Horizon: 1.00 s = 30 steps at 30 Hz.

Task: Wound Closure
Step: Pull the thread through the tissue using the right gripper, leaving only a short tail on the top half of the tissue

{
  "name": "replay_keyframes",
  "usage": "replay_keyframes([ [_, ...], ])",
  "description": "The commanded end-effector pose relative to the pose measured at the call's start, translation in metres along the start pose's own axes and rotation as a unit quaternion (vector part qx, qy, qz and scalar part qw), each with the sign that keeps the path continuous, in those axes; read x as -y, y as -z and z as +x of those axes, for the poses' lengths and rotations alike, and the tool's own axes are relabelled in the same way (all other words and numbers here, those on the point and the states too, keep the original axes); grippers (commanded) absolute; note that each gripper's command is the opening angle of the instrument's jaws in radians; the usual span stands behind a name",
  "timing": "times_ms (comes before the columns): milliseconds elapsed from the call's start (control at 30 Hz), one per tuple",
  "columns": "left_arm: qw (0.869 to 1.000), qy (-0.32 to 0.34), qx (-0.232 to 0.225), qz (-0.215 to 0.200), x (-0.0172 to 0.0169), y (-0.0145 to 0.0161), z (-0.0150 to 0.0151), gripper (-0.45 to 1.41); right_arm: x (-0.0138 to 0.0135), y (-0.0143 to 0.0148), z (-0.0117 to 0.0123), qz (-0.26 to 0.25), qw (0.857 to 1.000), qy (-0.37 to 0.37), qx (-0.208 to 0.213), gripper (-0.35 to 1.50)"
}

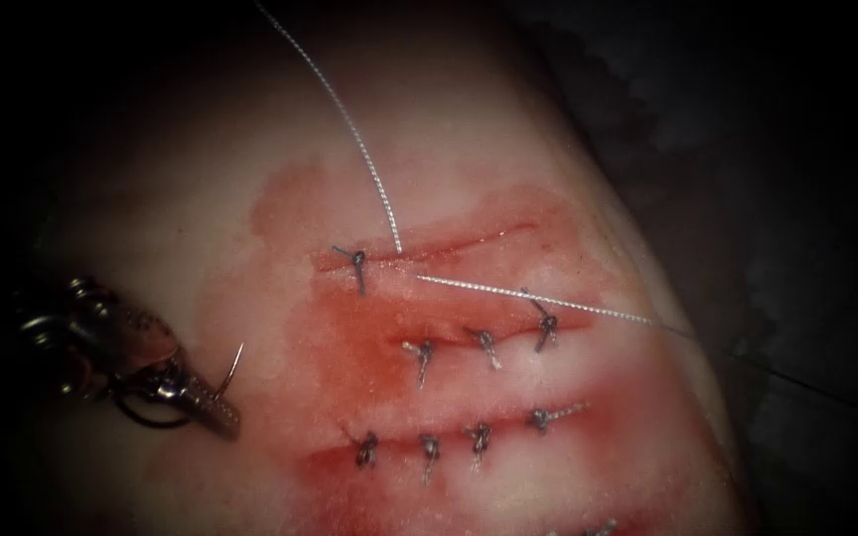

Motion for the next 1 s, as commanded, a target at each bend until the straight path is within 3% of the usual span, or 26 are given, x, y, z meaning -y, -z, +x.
replay_keyframes([
  [33, 1.0, -0.001, 0.001, -0.001, -0.0004, -0.0003, -0.0007, 0.0, -0.0002, -0.0013, 0.0008, -0.002, 1.0, -0.004, -0.004, -0.35],
  [333, 1.0, -0.001, 0.0, 0.0, -0.0003, -0.0001, -0.0008, -0.01, 0.0006, -0.0023, 0.0038, 0.002, 0.999, -0.025, -0.019, -0.35],
  [533, 1.0, -0.001, 0.0, 0.0, -0.0003, -0.0001, -0.0008, -0.01, 0.0019, -0.0035, 0.0077, 0.007, 0.999, -0.039, -0.022, -0.35],
  [1000, 1.0, -0.001, 0.0, 0.0, -0.0003, -0.0001, -0.0008, -0.01, 0.0035, -0.006, 0.0124, 0.016, 0.998, -0.057, -0.026, -0.35],
])
